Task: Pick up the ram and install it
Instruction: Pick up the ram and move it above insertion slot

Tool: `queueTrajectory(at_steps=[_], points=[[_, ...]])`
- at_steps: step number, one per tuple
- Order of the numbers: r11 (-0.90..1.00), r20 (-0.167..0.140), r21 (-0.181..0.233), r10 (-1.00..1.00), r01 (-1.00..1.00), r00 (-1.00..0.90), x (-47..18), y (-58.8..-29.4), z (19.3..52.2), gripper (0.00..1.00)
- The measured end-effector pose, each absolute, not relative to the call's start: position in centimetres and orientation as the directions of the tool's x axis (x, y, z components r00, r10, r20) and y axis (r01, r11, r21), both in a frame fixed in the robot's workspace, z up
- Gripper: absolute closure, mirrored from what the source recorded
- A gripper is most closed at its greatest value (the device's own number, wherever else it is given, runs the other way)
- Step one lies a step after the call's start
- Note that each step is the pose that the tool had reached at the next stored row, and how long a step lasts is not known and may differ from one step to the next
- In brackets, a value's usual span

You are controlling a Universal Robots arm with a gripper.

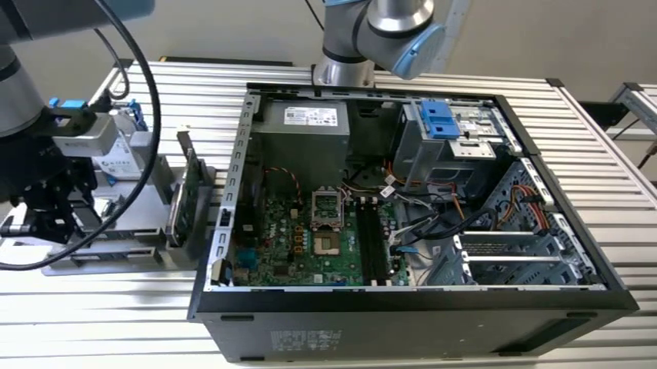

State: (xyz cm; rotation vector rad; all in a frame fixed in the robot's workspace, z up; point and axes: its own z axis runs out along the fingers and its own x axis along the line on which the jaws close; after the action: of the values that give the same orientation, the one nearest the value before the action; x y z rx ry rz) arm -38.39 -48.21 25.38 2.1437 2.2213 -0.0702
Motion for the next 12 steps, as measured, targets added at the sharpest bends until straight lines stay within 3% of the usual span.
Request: queueTrajectory(at_steps=[12], points=[[0.036, -0.07, 0.004, 0.997, 0.999, -0.035, -38.39, -48.21, 24.29, 0.0]])
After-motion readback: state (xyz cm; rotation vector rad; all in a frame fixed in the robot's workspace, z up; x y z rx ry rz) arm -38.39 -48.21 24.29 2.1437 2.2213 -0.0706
